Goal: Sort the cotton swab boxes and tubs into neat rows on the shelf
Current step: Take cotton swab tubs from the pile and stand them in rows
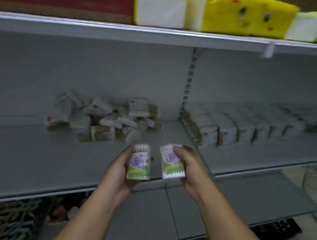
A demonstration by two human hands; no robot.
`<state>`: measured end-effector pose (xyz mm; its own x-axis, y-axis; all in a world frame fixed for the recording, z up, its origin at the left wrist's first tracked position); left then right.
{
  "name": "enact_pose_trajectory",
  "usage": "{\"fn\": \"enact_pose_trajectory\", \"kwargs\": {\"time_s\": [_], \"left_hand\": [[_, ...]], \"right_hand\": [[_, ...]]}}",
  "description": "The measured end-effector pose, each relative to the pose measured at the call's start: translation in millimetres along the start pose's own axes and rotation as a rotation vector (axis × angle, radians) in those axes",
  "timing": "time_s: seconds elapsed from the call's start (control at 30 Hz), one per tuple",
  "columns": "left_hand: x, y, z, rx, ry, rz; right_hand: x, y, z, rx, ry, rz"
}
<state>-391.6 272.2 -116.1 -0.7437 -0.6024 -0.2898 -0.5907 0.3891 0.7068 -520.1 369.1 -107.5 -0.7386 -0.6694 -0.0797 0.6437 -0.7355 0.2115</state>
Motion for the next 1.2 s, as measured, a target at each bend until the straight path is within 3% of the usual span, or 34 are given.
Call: {"fn": "enact_pose_trajectory", "kwargs": {"time_s": [0.13,0.57,0.83,1.07,1.2], "left_hand": [[9,85,75,0.111,-0.049,0.068],[9,296,269,0.052,-0.313,0.368],[76,395,358,0.086,-0.310,0.588],[159,468,422,0.183,-0.280,0.633],[205,489,444,0.325,-0.093,0.547]], "right_hand": [[-18,-100,38,0.027,-0.051,-0.108],[-75,-365,123,0.033,-0.188,-0.452],[-42,-489,143,-0.014,-0.185,-0.601],[14,-600,166,-0.099,-0.141,-0.742],[41,-650,166,-0.141,-0.153,-0.830]]}}
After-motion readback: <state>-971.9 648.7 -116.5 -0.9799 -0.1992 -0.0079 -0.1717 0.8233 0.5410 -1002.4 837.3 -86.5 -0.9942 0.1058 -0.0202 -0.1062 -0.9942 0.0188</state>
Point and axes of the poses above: each hand's wrist, its own x-axis towards the middle knuckle, its own y-axis out of the palm, z = x × y, the point moved 8 cm from there along x, towards the middle knuckle, and after that the axes turned 11 degrees about -x, right-handed, at the moved point
